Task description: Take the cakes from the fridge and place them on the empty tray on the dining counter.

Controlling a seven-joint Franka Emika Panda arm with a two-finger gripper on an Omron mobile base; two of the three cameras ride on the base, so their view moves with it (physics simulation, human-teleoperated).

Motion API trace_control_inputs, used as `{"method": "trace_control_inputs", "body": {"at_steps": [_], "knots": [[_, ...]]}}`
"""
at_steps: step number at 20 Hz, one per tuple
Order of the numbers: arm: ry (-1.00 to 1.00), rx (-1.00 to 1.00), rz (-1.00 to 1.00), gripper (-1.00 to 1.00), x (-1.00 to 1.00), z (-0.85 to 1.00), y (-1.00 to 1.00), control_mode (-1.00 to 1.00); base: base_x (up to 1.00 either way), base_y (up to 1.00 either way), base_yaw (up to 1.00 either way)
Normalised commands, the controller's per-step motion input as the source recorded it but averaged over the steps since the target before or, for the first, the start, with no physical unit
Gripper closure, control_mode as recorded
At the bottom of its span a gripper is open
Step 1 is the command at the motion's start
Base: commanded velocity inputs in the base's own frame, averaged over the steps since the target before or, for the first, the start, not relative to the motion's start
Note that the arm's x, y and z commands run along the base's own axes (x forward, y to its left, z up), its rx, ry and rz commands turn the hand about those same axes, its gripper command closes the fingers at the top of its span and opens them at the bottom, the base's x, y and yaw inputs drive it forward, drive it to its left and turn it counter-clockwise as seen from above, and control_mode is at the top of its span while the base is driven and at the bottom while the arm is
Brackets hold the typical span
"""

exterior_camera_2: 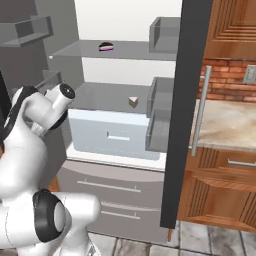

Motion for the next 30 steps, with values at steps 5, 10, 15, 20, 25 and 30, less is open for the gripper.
{"method": "trace_control_inputs", "body": {"at_steps": [5, 10, 15, 20, 25, 30], "knots": [[-0.34, -0.01, -0.09, -1.00, -0.88, 0.28, 0.56, -1.00, 0.00, 0.00, 0.00], [-0.21, 0.00, -0.26, -1.00, -0.90, 0.74, -0.77, -1.00, 0.00, 0.00, 0.00], [-0.06, 0.00, -0.26, -1.00, -0.51, 0.89, -0.97, -1.00, 0.00, 0.00, 0.00], [0.09, 0.00, -0.33, -1.00, -0.18, 1.00, -0.58, -1.00, 0.00, 0.00, 0.00], [0.21, 0.01, -0.42, -1.00, -0.03, 0.94, -0.07, -1.00, 0.00, 0.00, 0.00], [0.07, 0.17, -0.60, -1.00, -0.62, 0.05, 0.00, -1.00, 0.00, 0.00, 0.00]]}}
